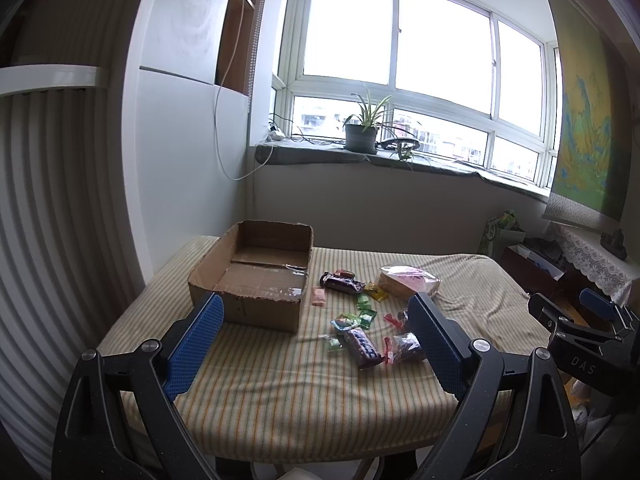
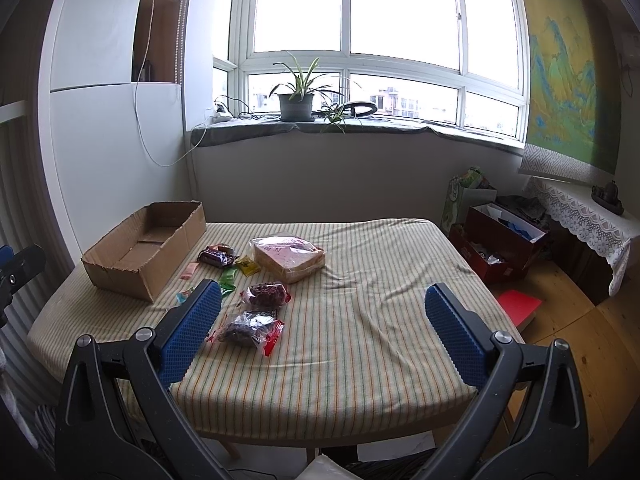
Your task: Organize snacks
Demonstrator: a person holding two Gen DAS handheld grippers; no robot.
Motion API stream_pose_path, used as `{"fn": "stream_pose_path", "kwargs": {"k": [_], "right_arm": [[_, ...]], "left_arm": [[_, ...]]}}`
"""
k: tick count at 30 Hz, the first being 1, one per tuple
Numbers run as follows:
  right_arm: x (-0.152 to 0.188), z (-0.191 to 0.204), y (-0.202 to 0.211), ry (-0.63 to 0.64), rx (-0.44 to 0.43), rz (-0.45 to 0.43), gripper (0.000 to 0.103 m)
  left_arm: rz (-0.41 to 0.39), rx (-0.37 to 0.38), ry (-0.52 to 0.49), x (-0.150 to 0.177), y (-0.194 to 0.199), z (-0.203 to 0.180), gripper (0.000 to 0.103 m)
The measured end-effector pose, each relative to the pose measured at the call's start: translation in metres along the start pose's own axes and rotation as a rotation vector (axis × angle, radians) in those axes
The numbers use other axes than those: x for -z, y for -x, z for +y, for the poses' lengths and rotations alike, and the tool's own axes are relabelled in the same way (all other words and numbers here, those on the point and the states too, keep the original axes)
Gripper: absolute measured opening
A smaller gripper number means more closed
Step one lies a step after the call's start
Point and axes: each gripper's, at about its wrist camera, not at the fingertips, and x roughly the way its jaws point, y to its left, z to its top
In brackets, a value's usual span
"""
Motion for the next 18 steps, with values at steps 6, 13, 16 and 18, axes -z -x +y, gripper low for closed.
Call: {"fn": "stream_pose_path", "kwargs": {"k": [6,13,16,18], "right_arm": [[0.003,0.001,-0.001,0.003,0.000,0.003,0.103],[0.007,0.004,-0.004,0.016,0.016,0.018,0.103],[0.008,0.006,-0.003,0.024,0.024,0.020,0.103],[0.007,0.006,-0.003,0.024,0.022,0.021,0.103]], "left_arm": [[0.003,0.002,0.003,0.001,0.000,0.000,0.094],[0.005,0.018,0.013,0.001,-0.001,0.004,0.094],[0.006,0.027,0.023,0.000,-0.003,0.008,0.094],[0.009,0.034,0.029,0.000,-0.004,0.011,0.093]]}}
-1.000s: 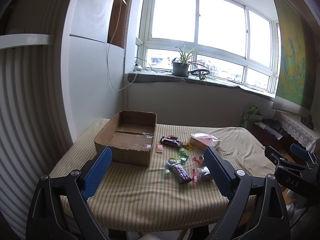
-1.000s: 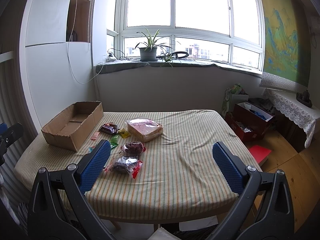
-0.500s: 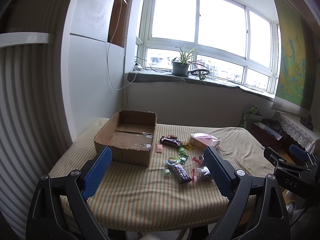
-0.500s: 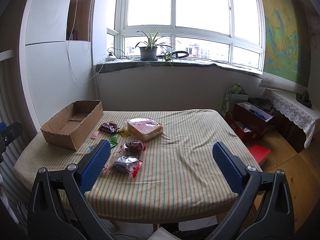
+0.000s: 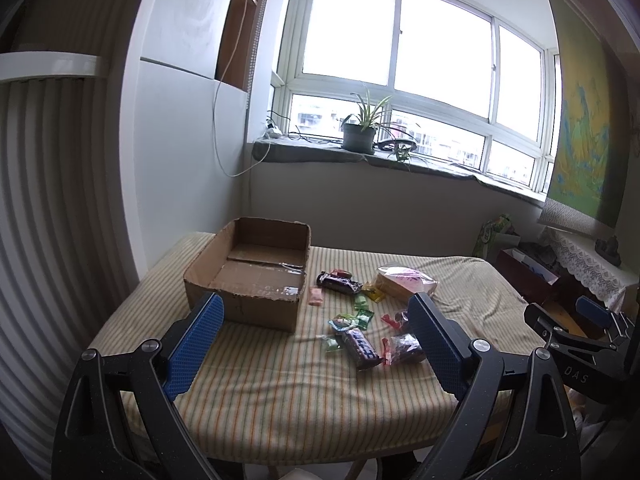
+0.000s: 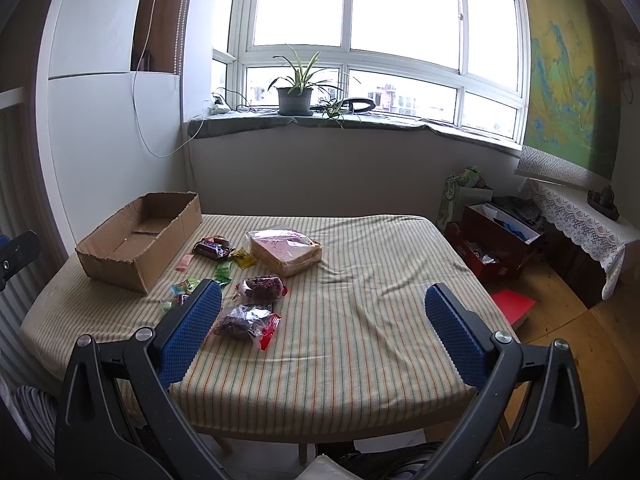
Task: Organize snacks
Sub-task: 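Grasp blue-white chocolate bar with left tool while right tool grasps dried-fruit bag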
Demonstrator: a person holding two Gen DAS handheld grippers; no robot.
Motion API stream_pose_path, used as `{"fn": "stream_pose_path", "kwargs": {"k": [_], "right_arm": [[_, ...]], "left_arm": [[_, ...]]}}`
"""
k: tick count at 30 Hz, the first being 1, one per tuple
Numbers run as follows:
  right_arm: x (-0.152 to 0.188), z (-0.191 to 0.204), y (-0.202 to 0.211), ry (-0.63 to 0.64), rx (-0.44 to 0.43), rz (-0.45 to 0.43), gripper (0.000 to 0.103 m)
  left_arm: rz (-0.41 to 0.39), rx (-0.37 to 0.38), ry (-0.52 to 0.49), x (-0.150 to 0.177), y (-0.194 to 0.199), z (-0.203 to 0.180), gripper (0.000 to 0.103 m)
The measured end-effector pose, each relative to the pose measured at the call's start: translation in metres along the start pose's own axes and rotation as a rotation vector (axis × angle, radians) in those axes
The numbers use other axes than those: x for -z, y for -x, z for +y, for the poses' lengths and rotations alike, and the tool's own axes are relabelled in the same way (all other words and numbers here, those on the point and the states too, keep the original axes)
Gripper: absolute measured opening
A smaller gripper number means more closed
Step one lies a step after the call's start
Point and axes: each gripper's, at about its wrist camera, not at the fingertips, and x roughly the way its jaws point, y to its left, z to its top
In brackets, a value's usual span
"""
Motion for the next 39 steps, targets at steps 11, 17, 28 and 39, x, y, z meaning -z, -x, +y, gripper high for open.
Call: {"fn": "stream_pose_path", "kwargs": {"k": [11,17,28,39], "right_arm": [[0.005,-0.006,-0.011,0.002,-0.050,0.030,0.103],[0.015,-0.005,-0.023,0.006,-0.117,0.071,0.103],[0.031,0.003,-0.072,0.009,-0.249,0.201,0.097],[0.030,0.012,-0.125,0.105,-0.422,0.340,0.075]], "left_arm": [[0.010,0.011,0.018,-0.001,-0.008,0.014,0.093],[0.078,0.055,0.046,0.004,-0.029,0.023,0.093],[0.298,0.193,0.062,0.036,-0.093,0.019,0.070],[0.481,0.341,0.047,0.049,-0.171,-0.005,0.054]]}}
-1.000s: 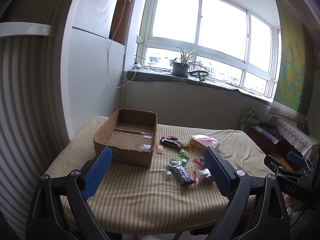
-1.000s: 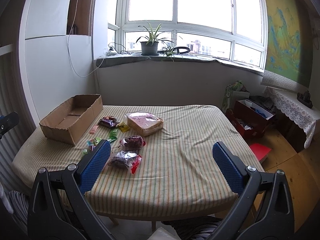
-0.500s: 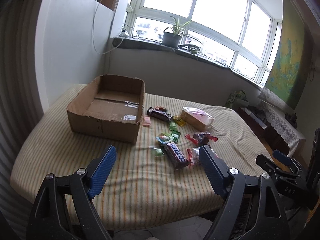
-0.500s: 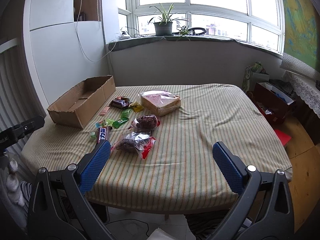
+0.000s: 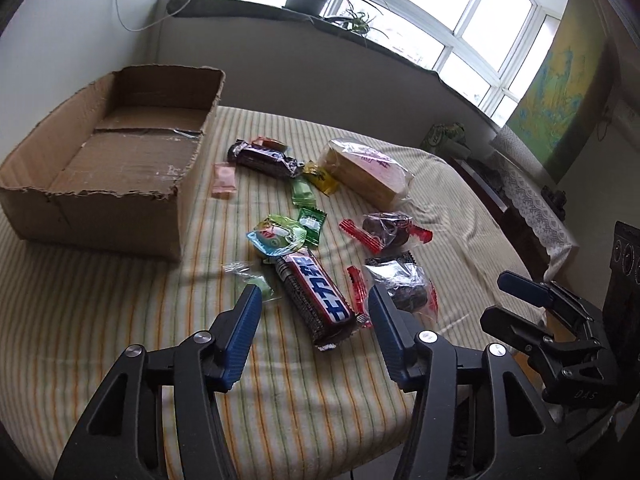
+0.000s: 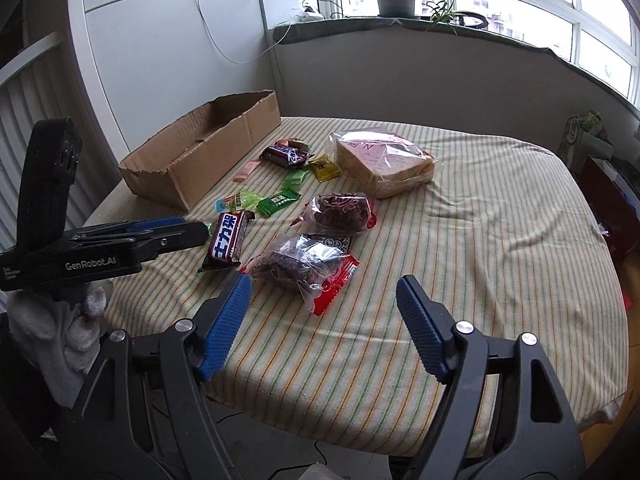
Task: Organize snacks
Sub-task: 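Grasp blue-white chocolate bar with left tool while right tool grasps dried-fruit bag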
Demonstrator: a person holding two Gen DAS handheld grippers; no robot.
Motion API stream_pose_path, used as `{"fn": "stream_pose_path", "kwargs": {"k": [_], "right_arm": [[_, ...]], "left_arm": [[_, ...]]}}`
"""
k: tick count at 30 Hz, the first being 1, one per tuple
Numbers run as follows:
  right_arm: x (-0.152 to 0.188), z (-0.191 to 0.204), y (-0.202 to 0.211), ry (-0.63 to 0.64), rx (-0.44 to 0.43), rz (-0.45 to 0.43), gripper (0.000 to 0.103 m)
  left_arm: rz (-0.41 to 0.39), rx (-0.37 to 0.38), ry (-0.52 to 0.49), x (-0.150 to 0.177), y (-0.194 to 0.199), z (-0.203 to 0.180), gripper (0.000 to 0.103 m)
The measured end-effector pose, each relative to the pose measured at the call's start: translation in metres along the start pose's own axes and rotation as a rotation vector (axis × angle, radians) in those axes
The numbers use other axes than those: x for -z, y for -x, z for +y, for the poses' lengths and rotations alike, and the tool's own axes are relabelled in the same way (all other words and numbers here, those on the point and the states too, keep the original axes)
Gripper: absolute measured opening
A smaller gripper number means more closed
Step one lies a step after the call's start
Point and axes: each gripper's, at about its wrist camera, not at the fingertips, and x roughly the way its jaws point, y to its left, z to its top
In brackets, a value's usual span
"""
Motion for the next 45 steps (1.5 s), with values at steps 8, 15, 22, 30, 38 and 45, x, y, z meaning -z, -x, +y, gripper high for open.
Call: {"fn": "stream_pose_path", "kwargs": {"k": [8,15,22,30,38,45], "right_arm": [[-0.013,-0.012,-0.027,-0.016,-0.070,0.056,0.074],[-0.021,-0.006,-0.050,0.030,-0.140,0.096,0.065],[-0.029,-0.011,-0.063,0.023,-0.182,0.127,0.060],[-0.032,-0.020,-0.083,-0.013,-0.260,0.198,0.060],[-0.018,-0.003,-0.071,0.079,-0.271,0.218,0.060],[-0.016,0.016,-0.083,0.176,-0.188,0.236,0.049]], "left_arm": [[0.052,0.012,-0.030,-0.004,-0.019,-0.001,0.048],[0.071,0.009,-0.014,-0.006,-0.029,0.010,0.045],[0.070,-0.014,-0.031,-0.010,-0.035,0.008,0.044],[0.066,-0.024,-0.052,-0.008,-0.033,0.009,0.039],[0.068,-0.026,-0.045,-0.008,-0.030,0.011,0.037],[0.071,-0.053,-0.057,-0.011,-0.035,0.007,0.037]]}}
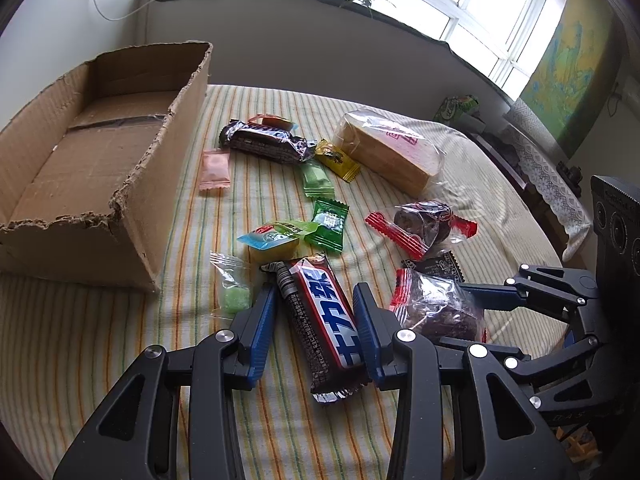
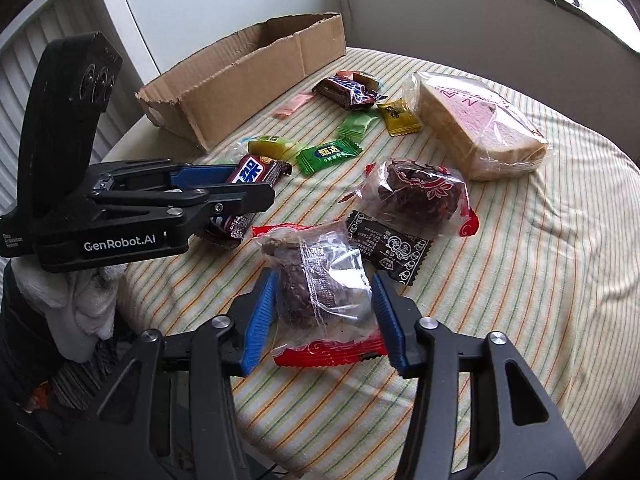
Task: Organize snacks
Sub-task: 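Grasp blue-white chocolate bar with left tool while right tool grasps dried-fruit bag, then open left tool over the box while right tool releases the fruit bag there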
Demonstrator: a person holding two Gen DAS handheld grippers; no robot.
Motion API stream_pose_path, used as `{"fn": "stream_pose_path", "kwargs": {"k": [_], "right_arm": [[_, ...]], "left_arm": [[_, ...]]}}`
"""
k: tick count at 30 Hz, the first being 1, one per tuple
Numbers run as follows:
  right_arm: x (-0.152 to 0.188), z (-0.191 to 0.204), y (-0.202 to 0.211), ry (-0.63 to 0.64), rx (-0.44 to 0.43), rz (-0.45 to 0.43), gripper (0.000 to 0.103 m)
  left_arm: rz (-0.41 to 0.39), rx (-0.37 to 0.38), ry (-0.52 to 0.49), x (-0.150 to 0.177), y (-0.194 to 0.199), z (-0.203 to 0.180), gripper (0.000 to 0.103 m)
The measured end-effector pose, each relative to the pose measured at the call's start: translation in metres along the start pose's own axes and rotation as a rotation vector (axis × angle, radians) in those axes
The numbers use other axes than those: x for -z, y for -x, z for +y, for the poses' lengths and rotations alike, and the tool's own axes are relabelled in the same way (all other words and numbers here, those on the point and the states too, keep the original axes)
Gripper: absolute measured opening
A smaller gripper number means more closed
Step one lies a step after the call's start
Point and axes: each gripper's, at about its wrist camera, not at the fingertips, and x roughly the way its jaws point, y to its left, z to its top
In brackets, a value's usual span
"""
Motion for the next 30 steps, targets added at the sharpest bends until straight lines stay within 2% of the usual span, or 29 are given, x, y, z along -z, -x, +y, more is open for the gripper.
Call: {"fn": "stream_pose_path", "kwargs": {"k": [5,10,14,17,18,21,23,24,26,30], "right_arm": [[0.003,0.005,0.000,-0.004,0.034,-0.006,0.045],[0.012,-0.011,0.009,-0.074,0.015,-0.020,0.044],[0.014,-0.009,0.010,-0.074,0.028,-0.019,0.044],[0.015,-0.008,0.011,-0.077,0.030,-0.020,0.044],[0.015,-0.008,0.012,-0.078,0.030,-0.020,0.044],[0.016,-0.009,0.012,-0.085,0.031,-0.022,0.044],[0.016,-0.008,0.013,-0.086,0.034,-0.023,0.044],[0.017,-0.008,0.013,-0.085,0.037,-0.024,0.044],[0.018,-0.008,0.013,-0.085,0.044,-0.025,0.044],[0.018,-0.006,0.017,-0.096,0.042,-0.032,0.044]], "left_arm": [[-0.015,-0.024,-0.046,0.003,0.000,-0.006,0.035],[-0.023,-0.025,-0.086,0.007,0.001,-0.011,0.031],[-0.013,-0.026,-0.092,0.007,0.000,-0.012,0.031],[-0.014,-0.038,-0.108,0.008,0.000,-0.016,0.049],[-0.018,-0.050,-0.119,0.010,0.000,-0.018,0.059],[-0.033,-0.093,-0.168,0.015,-0.001,-0.024,0.061],[-0.042,-0.120,-0.186,0.016,-0.003,-0.025,0.055],[-0.049,-0.140,-0.189,0.016,-0.003,-0.025,0.043],[-0.056,-0.149,-0.182,0.015,-0.002,-0.022,0.027],[-0.058,-0.125,-0.164,0.014,0.001,-0.017,0.027]]}}
